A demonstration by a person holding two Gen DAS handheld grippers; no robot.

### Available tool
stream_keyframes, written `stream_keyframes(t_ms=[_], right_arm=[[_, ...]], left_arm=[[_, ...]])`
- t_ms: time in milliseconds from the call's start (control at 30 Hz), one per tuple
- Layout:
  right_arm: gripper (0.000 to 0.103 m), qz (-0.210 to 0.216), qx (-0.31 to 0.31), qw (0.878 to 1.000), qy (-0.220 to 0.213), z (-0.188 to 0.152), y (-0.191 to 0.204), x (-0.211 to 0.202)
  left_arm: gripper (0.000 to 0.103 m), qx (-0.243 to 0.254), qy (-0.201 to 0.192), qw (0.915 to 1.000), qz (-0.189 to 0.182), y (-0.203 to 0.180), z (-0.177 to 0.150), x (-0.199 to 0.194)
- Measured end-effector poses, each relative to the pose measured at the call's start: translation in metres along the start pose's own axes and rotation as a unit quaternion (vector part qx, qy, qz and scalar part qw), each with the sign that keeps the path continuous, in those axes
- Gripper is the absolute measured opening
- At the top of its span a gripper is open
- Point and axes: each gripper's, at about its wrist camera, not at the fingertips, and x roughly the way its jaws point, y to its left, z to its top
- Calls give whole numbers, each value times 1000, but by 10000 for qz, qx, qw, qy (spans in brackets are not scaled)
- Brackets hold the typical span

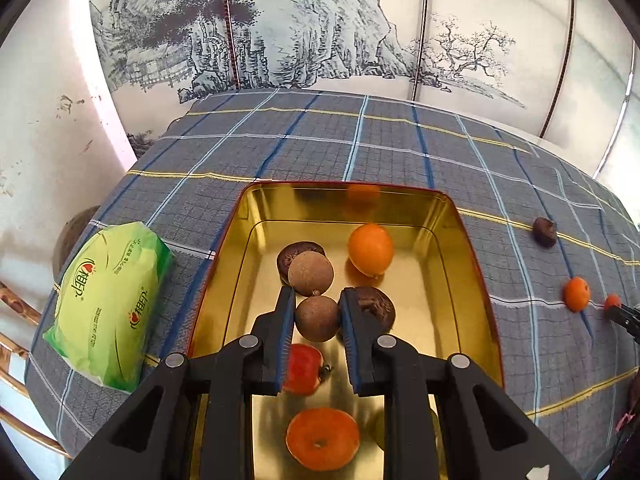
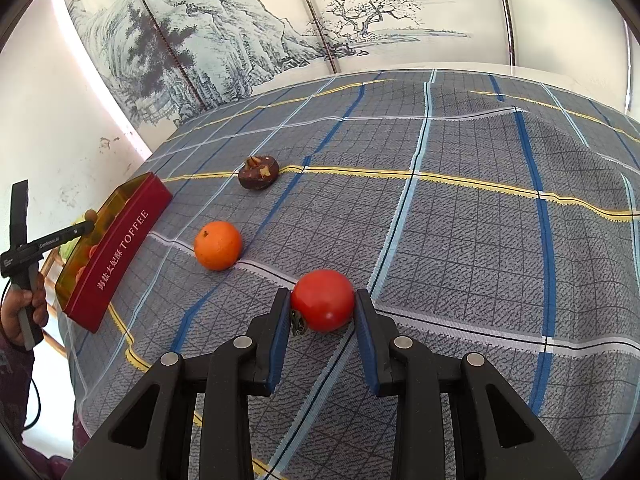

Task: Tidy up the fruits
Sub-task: 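Carry the two brown fruits into the gold tray and open the left gripper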

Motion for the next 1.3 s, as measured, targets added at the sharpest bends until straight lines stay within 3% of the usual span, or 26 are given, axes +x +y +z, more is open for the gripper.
stream_keyframes(t_ms=[267,333,500,700,933,1300], right_arm=[[33,-9,-9,10000,1,0,0,0],[33,-7,-8,10000,0,0,0,0],[33,-68,-49,10000,2,0,1,0],[33,-132,-139,9998,15,-6,8,3],[33,186,-87,9997,112,-10,23,2],[33,637,-657,9957,109,-1,87,-3]], left_arm=[[24,-15,-10,9999,161,-1,-1,4],[34,-44,-40,9998,204,-2,-3,1],[70,-14,-262,9990,357,-11,-11,-18],[80,230,-435,9976,481,-31,-20,-41],[83,383,-543,9965,510,-47,-27,-56],[86,373,-546,9963,542,-48,-35,-61]])
